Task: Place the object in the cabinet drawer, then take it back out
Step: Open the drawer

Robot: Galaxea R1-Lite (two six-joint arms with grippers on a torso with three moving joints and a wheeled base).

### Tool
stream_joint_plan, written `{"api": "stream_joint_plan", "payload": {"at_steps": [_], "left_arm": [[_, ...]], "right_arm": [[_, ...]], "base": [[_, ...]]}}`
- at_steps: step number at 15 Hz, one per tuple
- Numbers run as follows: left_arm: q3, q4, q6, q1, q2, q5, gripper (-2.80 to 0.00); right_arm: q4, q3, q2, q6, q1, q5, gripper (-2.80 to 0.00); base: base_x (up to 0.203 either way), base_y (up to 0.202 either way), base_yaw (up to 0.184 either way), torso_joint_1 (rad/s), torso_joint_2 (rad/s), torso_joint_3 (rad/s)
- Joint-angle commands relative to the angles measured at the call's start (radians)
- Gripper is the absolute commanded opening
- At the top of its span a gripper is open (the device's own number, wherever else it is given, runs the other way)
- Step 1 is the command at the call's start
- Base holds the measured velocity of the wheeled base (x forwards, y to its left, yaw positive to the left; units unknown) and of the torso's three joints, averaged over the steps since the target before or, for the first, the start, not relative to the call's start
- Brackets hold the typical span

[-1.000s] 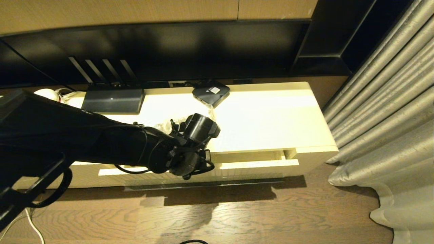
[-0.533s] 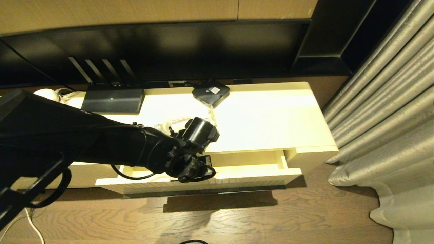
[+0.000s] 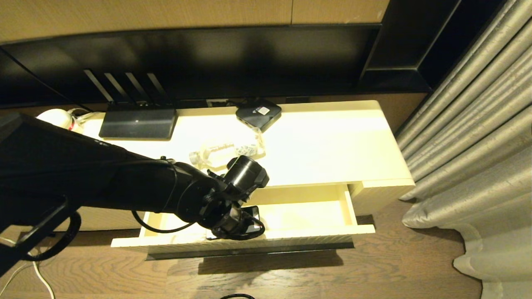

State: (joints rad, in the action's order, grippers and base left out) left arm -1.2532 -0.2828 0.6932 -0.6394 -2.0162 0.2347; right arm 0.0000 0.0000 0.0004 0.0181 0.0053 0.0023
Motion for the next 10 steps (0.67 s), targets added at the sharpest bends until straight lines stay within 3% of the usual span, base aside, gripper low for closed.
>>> {"api": "stream_joint_plan", "payload": {"at_steps": [1,10], "left_arm": [[0.049,-0.001,0.004,-0.013,0.016,-0.009,-2.8],[0.118,0.008,0.073,-0.082,0.008,-0.041,-2.8]], "right_arm": [[0.0,0.0,0.001,0.0,0.001,0.001,-2.8],[0.0,0.0,0.001,0.0,0.001,0.001,-2.8]], "base": [[0.0,0.0,0.0,0.0,0.0,0.0],[0.0,0.0,0.0,0.0,0.0,0.0]]}}
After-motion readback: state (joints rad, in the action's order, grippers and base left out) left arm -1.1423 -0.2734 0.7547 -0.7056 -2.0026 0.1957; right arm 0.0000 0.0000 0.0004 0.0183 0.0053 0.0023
